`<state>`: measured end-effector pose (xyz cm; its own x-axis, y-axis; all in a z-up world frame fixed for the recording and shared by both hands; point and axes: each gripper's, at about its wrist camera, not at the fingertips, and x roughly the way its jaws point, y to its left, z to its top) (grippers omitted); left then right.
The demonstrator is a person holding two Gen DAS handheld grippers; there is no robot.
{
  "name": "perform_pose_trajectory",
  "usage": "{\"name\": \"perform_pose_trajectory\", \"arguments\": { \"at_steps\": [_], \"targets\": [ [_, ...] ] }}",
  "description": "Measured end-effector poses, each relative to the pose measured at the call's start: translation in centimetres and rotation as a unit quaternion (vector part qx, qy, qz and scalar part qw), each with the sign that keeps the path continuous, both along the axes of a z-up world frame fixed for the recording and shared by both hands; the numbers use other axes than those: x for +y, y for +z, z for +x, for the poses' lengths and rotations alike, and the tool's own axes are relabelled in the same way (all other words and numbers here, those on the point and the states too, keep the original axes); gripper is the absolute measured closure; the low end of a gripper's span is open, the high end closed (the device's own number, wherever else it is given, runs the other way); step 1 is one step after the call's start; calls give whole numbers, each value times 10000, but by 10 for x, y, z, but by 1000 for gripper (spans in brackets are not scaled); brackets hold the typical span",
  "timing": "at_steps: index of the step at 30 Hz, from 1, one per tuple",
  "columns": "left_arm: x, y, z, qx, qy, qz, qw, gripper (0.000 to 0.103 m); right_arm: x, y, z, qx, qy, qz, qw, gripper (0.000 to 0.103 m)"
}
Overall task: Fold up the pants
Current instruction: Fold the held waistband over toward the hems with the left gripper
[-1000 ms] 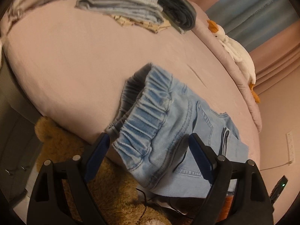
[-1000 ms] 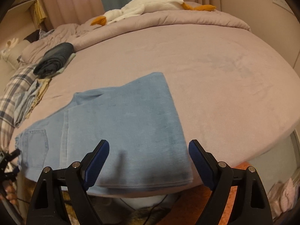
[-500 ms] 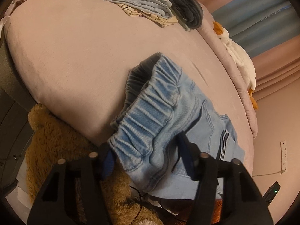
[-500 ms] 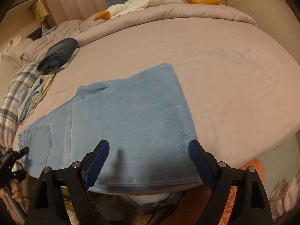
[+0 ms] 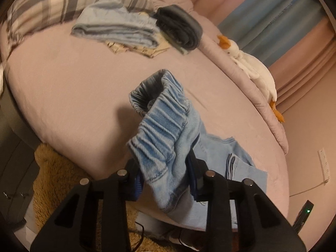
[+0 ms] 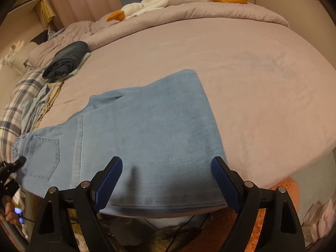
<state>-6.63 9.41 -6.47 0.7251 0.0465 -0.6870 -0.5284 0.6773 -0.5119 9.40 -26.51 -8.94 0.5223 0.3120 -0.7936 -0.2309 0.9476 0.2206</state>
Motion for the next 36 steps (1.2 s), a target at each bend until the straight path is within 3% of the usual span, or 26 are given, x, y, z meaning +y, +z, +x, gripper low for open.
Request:
{"name": "perform_pose_trajectory", "arguments": {
  "at_steps": [7,13,22,36],
  "targets": [
    [-9,17,7,-105,-137,85,9998,71,-4,0,-3,19,-78,94,9999,16],
    [-35,45,21,-184,-487,478,9975,72,-9,2,-4,16,-160,193,9997,16],
    [-82,72,41,-347,-1144,1011,9877,72,-17,2,-4,3,-263,269,9993,16],
    [-125,80,66,-333,-1886,1239,9736,72,-33,-2,-3,62,-518,427,9977,16]
  ]
}}
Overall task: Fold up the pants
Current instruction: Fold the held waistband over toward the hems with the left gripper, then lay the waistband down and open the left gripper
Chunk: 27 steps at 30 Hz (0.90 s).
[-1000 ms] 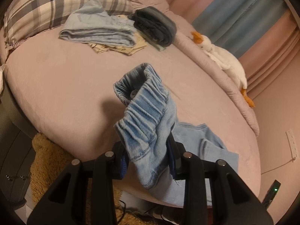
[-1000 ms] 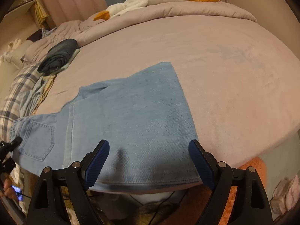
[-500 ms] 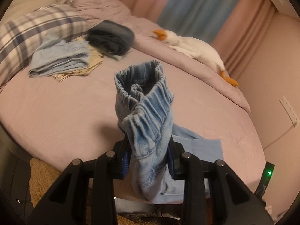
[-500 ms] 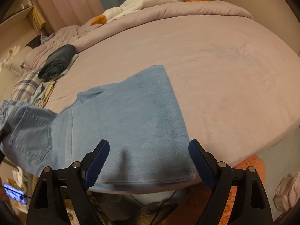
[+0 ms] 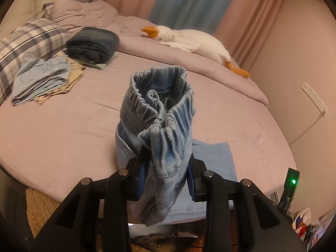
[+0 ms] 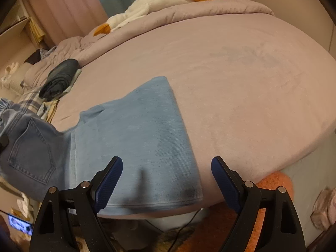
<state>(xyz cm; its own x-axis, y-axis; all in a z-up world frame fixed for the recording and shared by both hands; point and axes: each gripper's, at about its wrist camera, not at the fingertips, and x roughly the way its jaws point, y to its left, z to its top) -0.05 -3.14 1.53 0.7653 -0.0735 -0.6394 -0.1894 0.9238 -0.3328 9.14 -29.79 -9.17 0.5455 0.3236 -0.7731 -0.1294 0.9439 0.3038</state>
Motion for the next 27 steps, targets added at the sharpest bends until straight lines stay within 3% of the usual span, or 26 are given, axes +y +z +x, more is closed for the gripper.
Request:
{"name": "perform_pose_trajectory", "arguments": {
  "at_steps": [11,27],
  "targets": [
    [-36,-18,31,337,-768,8,9965,72,-15,2,-2,-11,-174,75,9998,16],
    [-71,-64,65,963,-1446,-56,9848,72,-36,-6,2,150,-417,128,9989,16]
  ]
}}
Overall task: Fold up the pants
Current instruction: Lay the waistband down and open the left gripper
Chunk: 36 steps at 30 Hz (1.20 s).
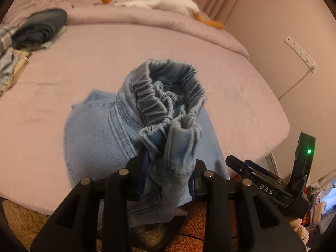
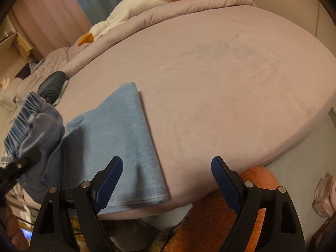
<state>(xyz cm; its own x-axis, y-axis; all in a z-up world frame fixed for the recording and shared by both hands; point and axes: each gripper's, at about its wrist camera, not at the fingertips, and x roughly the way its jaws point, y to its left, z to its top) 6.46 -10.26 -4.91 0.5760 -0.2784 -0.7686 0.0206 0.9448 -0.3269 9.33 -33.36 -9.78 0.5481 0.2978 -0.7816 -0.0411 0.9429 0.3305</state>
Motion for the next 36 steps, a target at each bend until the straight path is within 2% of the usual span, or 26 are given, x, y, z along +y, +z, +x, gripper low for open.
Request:
{"name": "perform_pose_trajectory", "arguments": {
  "at_steps": [7,11,14,17,18,19,20,22,26,29,36],
  "targets": [
    [-5,-34,21,440,-309,-310,9981,71,-5,-3,0,83,-22,-21,10000,16],
    [-2,-48,30,666,-459,-808,9934,71,-8,-4,0,125,-99,-19,9999,16],
    [-1,-46,28,631,-476,-915,9927,69,-8,-3,0,148,-101,2,9998,16],
    [-1,-38,21,598,-589,-1079,9906,51,-6,-1,-2,117,-52,11,9999,16],
    [-1,-35,18,585,-631,-1176,9893,35,-6,1,-2,93,-44,10,9999,16],
    [-1,-31,14,537,-686,-1320,9874,29,-6,2,-2,66,-33,17,10000,16],
    [0,-26,8,453,-754,-1434,9857,29,-7,4,-2,37,-25,39,10000,16],
    [-1,-14,0,321,-841,-1369,9865,26,-7,9,-2,-13,24,110,9999,16],
    [12,5,-17,-63,-502,-791,9956,22,-1,19,-2,-129,177,241,9995,16],
    [37,7,-23,-51,53,-496,9987,22,8,22,1,-166,312,354,9987,10],
    [100,-2,-42,113,1181,-750,9901,22,49,27,10,-125,1226,817,9890,9]
  ]
}}
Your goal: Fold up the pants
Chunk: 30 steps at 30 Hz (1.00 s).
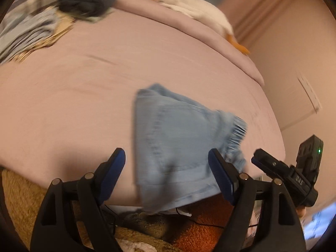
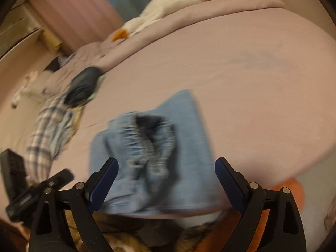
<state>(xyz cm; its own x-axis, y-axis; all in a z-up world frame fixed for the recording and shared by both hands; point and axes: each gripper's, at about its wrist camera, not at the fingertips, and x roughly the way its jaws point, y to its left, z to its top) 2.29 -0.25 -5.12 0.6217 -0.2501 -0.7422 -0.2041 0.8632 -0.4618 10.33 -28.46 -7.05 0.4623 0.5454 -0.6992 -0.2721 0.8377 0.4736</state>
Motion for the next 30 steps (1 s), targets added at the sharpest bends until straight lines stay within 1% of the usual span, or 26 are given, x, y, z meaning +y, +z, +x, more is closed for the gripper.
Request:
{"name": "perform_pose_trajectory", "arguments": {
  "at_steps": [2,5,7,9,10,11,12,13,14,16,17,18,20,22,23,26,28,30],
  "targets": [
    [8,-2,-11,33,188,38,9998,22,14,-3,6,38,215,-34,9998,6],
    [18,-3,-19,53,309,44,9995,22,32,-14,15,120,348,-225,9991,5],
    [25,-5,-19,94,409,42,9991,22,41,-25,20,309,420,-167,9985,5],
    [29,-7,-21,125,459,27,9989,22,49,-42,28,616,471,-177,9968,6],
    [31,-8,-20,128,453,1,9989,22,49,-46,27,670,431,-229,9966,10],
    [31,-9,-19,127,442,-42,9989,22,50,-49,26,577,365,-309,9972,19],
    [31,-10,-18,133,439,-92,9989,22,52,-48,22,427,351,-409,9976,24],
    [32,-11,-18,146,441,-131,9988,22,54,-46,21,367,380,-421,9977,37],
    [31,-12,-17,168,438,-174,9987,22,55,-46,21,402,413,-331,9978,58],
    [30,-13,-14,186,408,-222,9987,22,54,-43,25,478,410,-210,9978,63],
    [29,-12,-14,173,381,-226,9989,22,52,-39,23,444,399,-148,9981,67],
    [28,-11,-13,160,361,-217,9990,22,50,-32,22,380,406,-71,9984,68],
    [26,-7,-13,119,329,-193,9992,22,42,-12,15,81,346,109,9993,72],
    [26,-5,-12,43,304,-185,9994,23,31,7,7,-232,253,309,9989,73],
    [26,-4,-10,11,297,-168,9994,23,25,13,5,-314,190,313,9988,73],
    [24,-3,-3,-21,312,-54,9995,24,18,7,6,-323,-42,-9,9995,73],
    [20,-4,3,-6,234,23,9997,24,10,-12,12,-50,-182,-52,9998,73],
    [14,-6,12,42,92,104,9999,25,9,-27,15,129,-269,-131,9995,74]
  ]
}}
